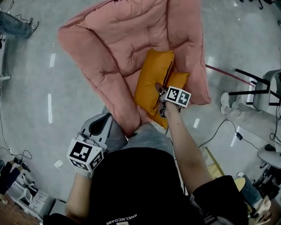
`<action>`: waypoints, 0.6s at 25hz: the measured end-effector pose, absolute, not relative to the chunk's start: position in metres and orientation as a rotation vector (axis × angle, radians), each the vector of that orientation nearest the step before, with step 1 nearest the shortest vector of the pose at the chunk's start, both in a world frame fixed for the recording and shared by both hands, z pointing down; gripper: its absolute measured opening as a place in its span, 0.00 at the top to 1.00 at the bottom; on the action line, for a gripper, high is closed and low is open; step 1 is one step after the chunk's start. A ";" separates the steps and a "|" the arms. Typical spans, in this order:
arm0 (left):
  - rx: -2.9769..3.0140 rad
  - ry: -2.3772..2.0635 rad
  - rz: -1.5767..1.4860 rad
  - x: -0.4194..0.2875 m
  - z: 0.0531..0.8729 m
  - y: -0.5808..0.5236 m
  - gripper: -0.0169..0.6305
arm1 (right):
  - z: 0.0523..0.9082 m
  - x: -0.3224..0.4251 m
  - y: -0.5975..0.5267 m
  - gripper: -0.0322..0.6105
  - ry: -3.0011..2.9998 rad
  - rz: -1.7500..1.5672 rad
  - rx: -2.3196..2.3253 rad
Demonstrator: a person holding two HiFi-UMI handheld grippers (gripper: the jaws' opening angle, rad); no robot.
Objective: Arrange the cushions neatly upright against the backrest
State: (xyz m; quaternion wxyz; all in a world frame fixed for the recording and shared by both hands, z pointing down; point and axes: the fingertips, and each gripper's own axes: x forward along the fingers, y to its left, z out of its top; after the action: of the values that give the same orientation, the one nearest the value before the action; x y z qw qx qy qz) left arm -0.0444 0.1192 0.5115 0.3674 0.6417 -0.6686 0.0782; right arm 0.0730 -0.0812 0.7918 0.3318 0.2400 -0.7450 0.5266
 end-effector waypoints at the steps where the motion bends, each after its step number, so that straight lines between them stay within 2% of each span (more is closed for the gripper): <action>1: 1.659 -1.710 0.196 -0.046 0.511 0.117 0.95 | 0.786 0.075 -0.082 0.73 -1.947 1.382 0.651; 15: 1.809 -1.519 0.171 -0.093 0.512 0.074 0.95 | 0.723 0.099 -0.106 0.74 -1.800 1.772 1.300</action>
State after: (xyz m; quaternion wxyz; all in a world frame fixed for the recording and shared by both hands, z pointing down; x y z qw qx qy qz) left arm -0.0929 0.0741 0.5116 0.3771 0.7073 -0.5942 0.0668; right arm 0.0991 -0.1063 0.7228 0.1497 0.4525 -0.6264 0.6168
